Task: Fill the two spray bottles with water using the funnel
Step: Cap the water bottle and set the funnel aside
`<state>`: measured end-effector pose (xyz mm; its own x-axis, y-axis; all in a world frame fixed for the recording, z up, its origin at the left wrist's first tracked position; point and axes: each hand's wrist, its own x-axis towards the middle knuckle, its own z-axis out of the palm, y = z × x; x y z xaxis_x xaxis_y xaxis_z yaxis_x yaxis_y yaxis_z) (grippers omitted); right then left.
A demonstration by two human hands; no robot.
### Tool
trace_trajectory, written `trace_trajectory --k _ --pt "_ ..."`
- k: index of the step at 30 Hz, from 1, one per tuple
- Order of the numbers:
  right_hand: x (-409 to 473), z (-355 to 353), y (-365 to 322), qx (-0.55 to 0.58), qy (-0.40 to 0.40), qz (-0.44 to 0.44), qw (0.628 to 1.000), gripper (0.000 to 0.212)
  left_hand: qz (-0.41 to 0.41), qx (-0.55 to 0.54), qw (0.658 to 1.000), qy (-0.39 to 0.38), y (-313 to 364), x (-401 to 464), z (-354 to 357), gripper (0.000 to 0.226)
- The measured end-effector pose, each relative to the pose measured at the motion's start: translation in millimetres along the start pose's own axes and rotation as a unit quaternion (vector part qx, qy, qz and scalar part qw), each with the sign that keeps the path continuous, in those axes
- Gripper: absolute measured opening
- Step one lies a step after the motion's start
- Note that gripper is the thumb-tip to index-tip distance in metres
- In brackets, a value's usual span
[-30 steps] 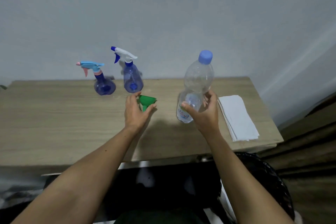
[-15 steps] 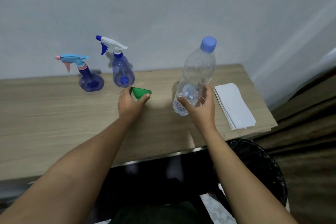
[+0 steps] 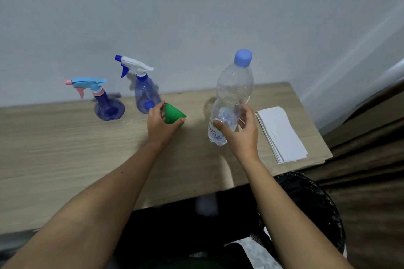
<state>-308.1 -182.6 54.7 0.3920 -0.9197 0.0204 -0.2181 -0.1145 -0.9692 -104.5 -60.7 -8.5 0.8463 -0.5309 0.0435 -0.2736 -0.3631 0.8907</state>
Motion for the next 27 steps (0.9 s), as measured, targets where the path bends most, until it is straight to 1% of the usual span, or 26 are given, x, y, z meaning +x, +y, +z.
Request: trace_trajectory --k 3,7,10,13,17,20,24,27 --pt "13 6 -5 -0.012 -0.012 -0.002 1.0 0.092 -0.011 -0.029 1.0 -0.002 0 8 2 0.084" --pt "35 14 -9 -0.016 -0.023 -0.008 1.0 0.087 -0.004 -0.036 0.999 -0.023 -1 21 6 0.076" --pt "52 25 -17 -0.004 -0.025 -0.018 1.0 0.093 0.012 -0.011 0.999 -0.041 -3 33 11 0.074" --pt "70 37 -27 0.012 -0.026 -0.035 0.999 0.097 0.044 0.022 0.998 -0.04 -3 46 18 0.074" --pt "94 51 -34 0.028 -0.04 -0.054 0.997 0.091 0.092 0.078 0.991 -0.057 -2 65 23 0.076" --pt "110 62 -34 0.033 -0.046 -0.065 0.996 0.091 0.112 0.111 0.985 -0.074 -3 74 25 0.075" --pt "122 72 -31 0.035 -0.047 -0.064 0.996 0.089 0.111 0.151 0.979 -0.082 -3 84 31 0.075" --pt "130 76 -25 0.033 -0.047 -0.064 0.996 0.088 0.095 0.155 0.981 -0.069 -4 91 36 0.063"
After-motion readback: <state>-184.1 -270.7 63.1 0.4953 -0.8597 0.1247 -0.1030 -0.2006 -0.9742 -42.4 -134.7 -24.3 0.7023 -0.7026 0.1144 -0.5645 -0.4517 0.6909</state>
